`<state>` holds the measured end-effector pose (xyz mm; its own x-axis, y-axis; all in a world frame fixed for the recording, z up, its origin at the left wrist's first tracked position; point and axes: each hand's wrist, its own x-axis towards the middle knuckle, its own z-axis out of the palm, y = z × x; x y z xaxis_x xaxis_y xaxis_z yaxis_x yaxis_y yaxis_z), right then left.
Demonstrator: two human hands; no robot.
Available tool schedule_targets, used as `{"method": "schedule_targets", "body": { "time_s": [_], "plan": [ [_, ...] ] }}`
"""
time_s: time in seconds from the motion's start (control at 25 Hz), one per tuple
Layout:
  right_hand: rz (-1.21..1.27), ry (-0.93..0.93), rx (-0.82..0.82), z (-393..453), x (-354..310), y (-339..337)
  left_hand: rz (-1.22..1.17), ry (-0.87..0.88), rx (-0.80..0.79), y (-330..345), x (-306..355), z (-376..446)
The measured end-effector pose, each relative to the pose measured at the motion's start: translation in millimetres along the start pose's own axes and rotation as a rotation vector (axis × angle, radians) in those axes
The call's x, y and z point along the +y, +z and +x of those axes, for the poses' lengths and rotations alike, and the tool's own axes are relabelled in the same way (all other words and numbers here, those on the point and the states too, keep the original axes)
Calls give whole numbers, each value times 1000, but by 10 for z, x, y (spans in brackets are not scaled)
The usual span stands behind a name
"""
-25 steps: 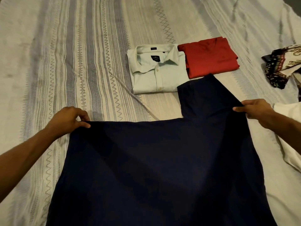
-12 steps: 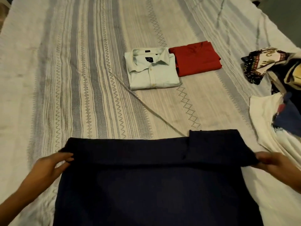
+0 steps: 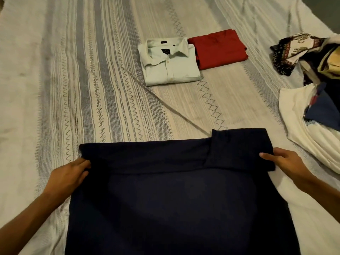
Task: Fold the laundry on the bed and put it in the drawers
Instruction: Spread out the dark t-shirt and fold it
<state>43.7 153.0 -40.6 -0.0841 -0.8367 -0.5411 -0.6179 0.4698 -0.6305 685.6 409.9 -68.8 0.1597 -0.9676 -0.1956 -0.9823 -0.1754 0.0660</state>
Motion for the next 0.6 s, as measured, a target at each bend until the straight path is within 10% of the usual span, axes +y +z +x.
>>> {"method": "schedule_targets", "body": {
  "time_s": [0.28,0.4,0.6],
  "plan": [
    [-506,-256,-8,-157,496,34,18,193,79,358,219,-57],
    [-147,-115,67,-204,475,72,-7,130,65,436,262,-47],
    [188,294,-309,-231,509,-102,-86,47,86,247,221,-249]
  ]
}}
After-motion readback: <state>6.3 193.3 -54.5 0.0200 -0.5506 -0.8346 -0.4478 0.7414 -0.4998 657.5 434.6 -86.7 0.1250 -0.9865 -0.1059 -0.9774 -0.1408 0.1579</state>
